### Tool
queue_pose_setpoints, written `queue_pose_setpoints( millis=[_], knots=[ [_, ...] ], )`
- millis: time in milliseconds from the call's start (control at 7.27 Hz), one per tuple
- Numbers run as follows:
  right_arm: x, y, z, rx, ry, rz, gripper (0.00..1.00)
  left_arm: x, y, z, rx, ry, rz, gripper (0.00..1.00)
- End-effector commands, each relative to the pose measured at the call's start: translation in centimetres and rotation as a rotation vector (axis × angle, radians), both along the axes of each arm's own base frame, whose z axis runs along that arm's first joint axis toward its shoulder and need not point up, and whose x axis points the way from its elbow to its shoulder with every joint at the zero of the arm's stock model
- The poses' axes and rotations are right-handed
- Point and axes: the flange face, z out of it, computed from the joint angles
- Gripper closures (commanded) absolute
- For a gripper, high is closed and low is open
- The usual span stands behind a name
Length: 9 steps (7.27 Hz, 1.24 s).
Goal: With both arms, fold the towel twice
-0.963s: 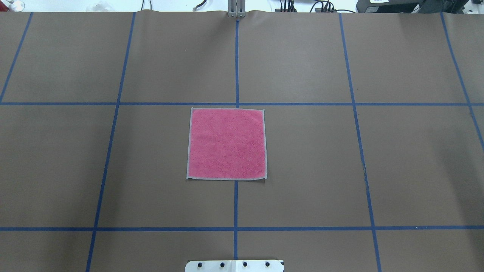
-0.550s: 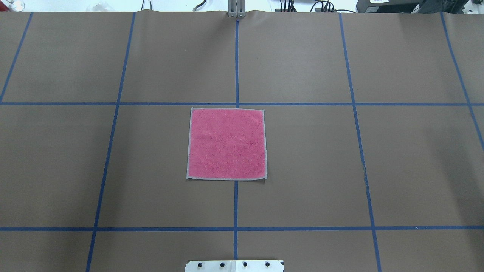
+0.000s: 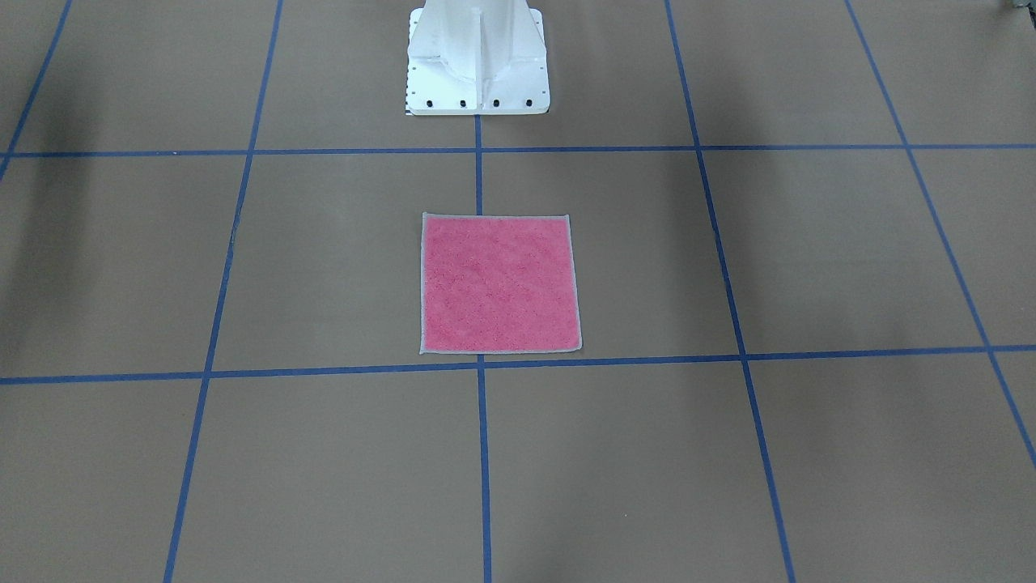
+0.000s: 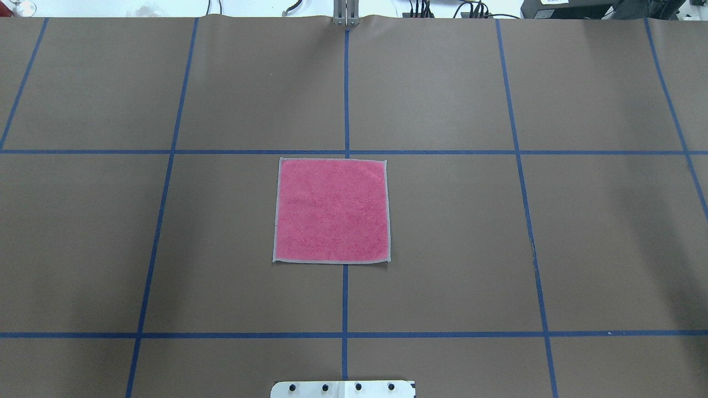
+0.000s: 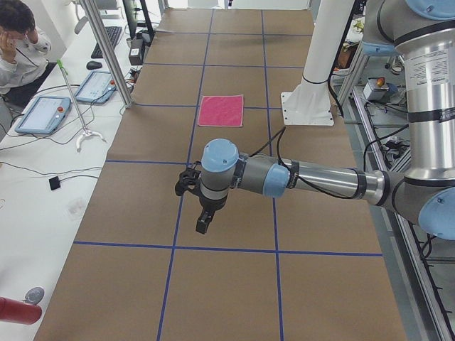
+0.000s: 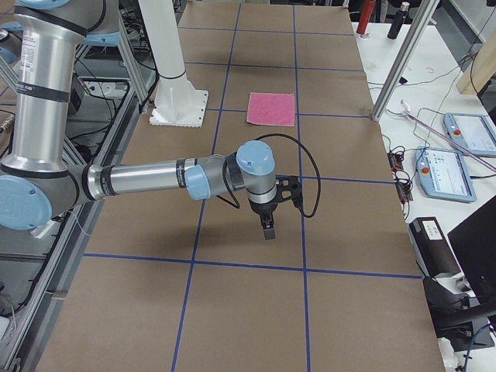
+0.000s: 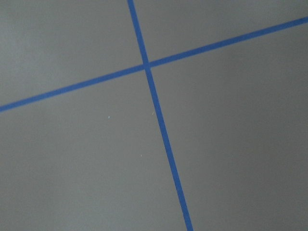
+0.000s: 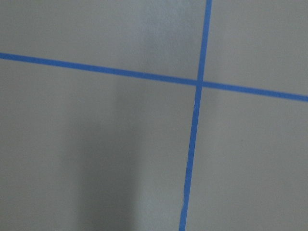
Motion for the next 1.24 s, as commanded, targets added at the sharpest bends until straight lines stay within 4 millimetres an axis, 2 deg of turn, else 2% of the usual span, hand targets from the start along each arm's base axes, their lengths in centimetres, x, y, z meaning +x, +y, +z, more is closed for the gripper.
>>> queue_pose_setpoints(
  millis=[0,138,275,413,550,688,963,1100],
  knots=[
    [-0.1,-1.7,-2.3,0.076,-0.009,0.016,0.0,0.3,-5.3,-3.3,0.065,0.036,-0.065,0.0],
    [-0.1,-2.0,-2.6,0.077,-0.012,0.026,0.0,0.6,-6.2,-3.4,0.05,0.057,-0.081,0.0],
    [-0.4,-2.3,-3.0,0.122,-0.021,0.02,0.0,0.7,-6.4,-3.5,0.059,0.06,-0.08,0.0],
    [-2.0,-2.4,-3.5,0.125,-0.06,0.021,0.0,1.3,-6.3,-4.4,0.132,0.069,-0.067,0.0],
    [-5.2,-2.5,-4.8,0.076,-0.12,0.052,0.0,4.1,-6.2,-5.1,0.135,0.133,-0.038,0.0],
    [-8.9,-3.1,-7.2,0.045,-0.193,0.103,0.0,9.3,-6.4,-7.0,0.103,0.186,0.002,0.0],
    [-16.2,-3.7,-11.6,-0.046,-0.261,0.176,0.01,14.8,-6.1,-9.6,0.03,0.293,-0.05,0.0],
    [-21.0,-3.4,-14.4,-0.12,-0.29,0.261,0.01,17.7,-5.3,-10.7,-0.034,0.362,-0.088,0.0]
  ],
)
